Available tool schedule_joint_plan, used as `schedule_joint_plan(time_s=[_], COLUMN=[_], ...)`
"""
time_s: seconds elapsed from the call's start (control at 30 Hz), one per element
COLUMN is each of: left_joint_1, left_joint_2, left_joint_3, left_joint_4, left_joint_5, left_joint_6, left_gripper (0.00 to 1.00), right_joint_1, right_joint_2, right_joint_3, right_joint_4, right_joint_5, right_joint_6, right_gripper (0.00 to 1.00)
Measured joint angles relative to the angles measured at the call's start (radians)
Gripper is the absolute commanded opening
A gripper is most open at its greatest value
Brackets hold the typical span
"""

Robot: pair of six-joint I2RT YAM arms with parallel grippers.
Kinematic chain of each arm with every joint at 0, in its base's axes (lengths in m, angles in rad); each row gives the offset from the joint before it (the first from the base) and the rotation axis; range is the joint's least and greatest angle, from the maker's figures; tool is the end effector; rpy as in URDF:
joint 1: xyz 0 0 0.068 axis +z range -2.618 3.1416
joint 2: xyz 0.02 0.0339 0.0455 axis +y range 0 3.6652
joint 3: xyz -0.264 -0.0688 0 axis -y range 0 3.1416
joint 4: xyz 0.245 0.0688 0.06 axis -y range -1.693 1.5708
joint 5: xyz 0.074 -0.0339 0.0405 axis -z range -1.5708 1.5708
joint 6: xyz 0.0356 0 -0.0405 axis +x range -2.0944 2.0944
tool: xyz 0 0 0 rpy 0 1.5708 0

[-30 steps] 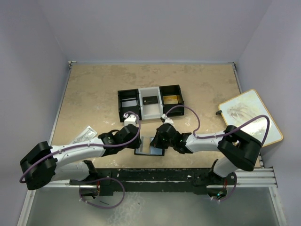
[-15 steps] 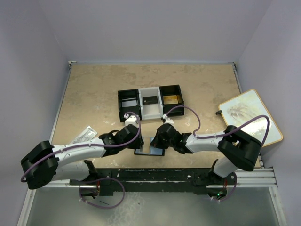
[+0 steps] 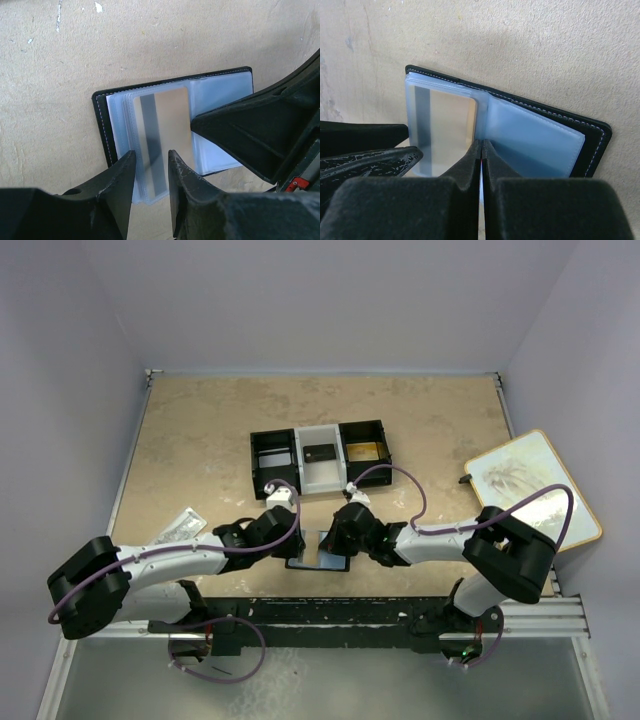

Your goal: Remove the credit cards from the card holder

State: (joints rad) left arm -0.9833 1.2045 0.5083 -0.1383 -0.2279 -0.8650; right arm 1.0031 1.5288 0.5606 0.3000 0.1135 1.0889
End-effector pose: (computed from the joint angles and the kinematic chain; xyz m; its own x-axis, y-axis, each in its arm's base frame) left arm 0.1313 -0.1827 0.1684 -0.8195 -0.1070 -0.5630 0.1588 0.9015 -0.4025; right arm 0.1556 0.2365 0.1417 -0.8544 0.2977 -0.4260 -0.0709 0.7452 0.6630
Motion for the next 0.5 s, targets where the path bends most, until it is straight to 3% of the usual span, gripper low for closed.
schedule_joint_plan(time_s=[0.5], left_joint_1=[-0.001], left_joint_2=[-0.005], left_joint_3=[0.000], left_joint_4=[-0.004], left_joint_5=[0.005], left_joint_6=[-0.007], left_gripper=[0.24], right_joint_1=[0.000], right_joint_2=[0.002], right_joint_3=[0.000], right_joint_4=[0.001], right_joint_5=[0.000], right_joint_6=[0.000], right_gripper=[0.01])
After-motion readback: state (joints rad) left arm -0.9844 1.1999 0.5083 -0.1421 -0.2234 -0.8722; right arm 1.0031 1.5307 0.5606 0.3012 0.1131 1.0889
